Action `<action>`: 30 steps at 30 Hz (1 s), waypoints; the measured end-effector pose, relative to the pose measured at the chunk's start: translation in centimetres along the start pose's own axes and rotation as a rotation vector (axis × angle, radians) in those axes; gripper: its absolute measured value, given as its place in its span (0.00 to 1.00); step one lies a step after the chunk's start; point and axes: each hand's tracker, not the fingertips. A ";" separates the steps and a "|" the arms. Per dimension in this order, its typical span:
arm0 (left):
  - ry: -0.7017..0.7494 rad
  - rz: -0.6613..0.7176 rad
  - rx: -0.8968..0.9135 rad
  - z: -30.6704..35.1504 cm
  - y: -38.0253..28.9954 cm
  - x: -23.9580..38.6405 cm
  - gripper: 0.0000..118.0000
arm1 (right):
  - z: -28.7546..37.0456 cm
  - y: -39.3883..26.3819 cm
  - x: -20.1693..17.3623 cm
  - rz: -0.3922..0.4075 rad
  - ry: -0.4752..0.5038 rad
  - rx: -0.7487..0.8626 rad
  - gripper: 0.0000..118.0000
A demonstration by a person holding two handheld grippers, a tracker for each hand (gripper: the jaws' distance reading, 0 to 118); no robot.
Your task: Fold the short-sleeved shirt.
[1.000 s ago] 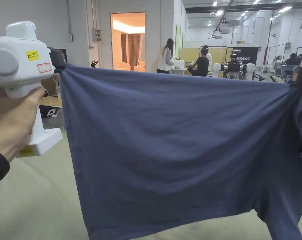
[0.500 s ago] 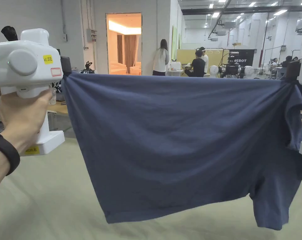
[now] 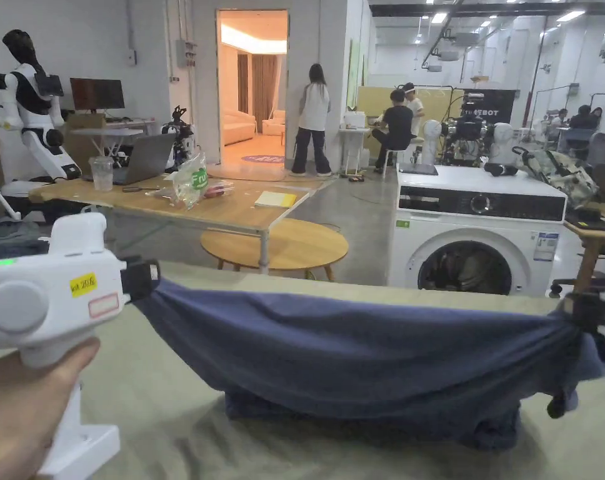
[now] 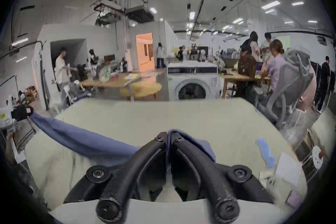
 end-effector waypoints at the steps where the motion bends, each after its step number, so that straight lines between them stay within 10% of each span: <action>1: -0.008 -0.007 -0.041 1.4 -2.6 -0.3 0.00 | 1.3 -3.3 0.4 -0.016 -0.006 0.008 0.00; 5: -0.042 0.047 -0.141 7.7 -12.1 -0.9 0.00 | 6.3 -15.3 1.8 0.076 0.000 -0.225 0.00; 9: -0.016 0.108 -0.261 11.9 -18.0 -2.0 0.00 | 10.4 -23.6 3.6 -0.084 0.023 -0.354 0.00; 19: 0.028 0.096 -0.427 15.7 -24.2 -3.3 0.04 | 14.0 -28.6 2.5 -0.027 -0.018 -0.401 0.05; 21: 0.043 0.051 -0.428 15.9 -24.0 -3.0 0.18 | 14.6 -29.0 2.5 0.002 -0.008 -0.361 0.16; 23: 0.044 0.018 -0.422 16.2 -23.1 -2.6 0.70 | 15.5 -29.0 2.5 0.022 0.032 -0.297 0.57; 25: 0.068 -0.035 -0.286 17.4 -21.7 -1.3 0.74 | 16.6 -28.2 2.0 0.040 0.008 -0.236 0.72; 30: 0.034 -0.096 -0.087 17.4 -17.3 3.6 0.74 | 17.1 -24.1 -0.7 0.011 0.019 -0.095 0.71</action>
